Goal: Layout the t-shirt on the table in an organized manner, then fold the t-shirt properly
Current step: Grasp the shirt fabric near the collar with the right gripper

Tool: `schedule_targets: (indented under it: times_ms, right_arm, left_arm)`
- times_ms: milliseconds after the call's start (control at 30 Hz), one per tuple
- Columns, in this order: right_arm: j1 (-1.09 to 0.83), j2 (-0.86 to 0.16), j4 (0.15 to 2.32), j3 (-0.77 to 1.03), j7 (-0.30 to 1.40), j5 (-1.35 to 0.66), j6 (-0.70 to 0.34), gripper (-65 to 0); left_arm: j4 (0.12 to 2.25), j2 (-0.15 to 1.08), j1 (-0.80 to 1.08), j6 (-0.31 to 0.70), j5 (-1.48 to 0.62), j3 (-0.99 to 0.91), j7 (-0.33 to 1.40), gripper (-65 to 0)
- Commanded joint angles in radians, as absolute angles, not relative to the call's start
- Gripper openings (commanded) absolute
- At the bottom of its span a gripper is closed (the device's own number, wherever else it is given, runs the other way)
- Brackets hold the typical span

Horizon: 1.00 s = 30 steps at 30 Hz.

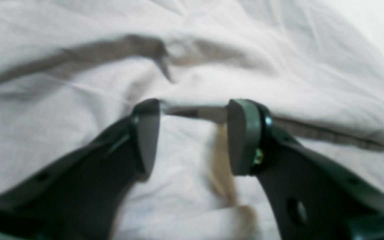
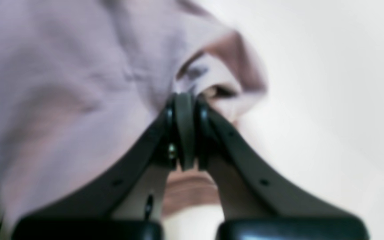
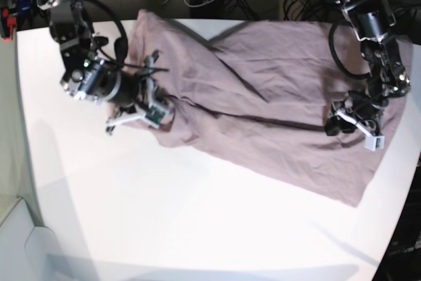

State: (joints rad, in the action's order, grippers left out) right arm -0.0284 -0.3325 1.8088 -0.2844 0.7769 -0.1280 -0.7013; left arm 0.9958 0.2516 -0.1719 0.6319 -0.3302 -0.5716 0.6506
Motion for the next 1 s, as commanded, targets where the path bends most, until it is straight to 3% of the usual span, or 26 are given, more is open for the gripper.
schedule_targets:
  times_ms: [0, 333, 667, 967]
  right_arm:
    - [-0.024, -0.366, 1.827, -0.315, 0.766, -0.127, -0.698, -65.0]
    - [-0.036, -0.487, 1.827, -0.619, 0.766, -0.127, -0.698, -65.0]
    - [-0.024, -0.481, 1.936, -0.515, 0.768, -0.127, -0.698, -64.6]
    - [-0.016, -0.487, 1.985, -0.453, 0.918, -0.127, -0.698, -43.1]
  left_arm:
    - [0.993, 0.255, -0.171, 0.618, -0.294, -0.568, 0.702, -32.2]
    - [0.993, 0.255, -0.188, 0.618, -0.294, -0.568, 0.708, -32.2]
    - [0.993, 0.243, -0.186, 0.618, -0.294, -0.568, 0.708, -32.2]
    - [0.993, 0.236, -0.189, 0.618, -0.294, -0.568, 0.704, -32.2]
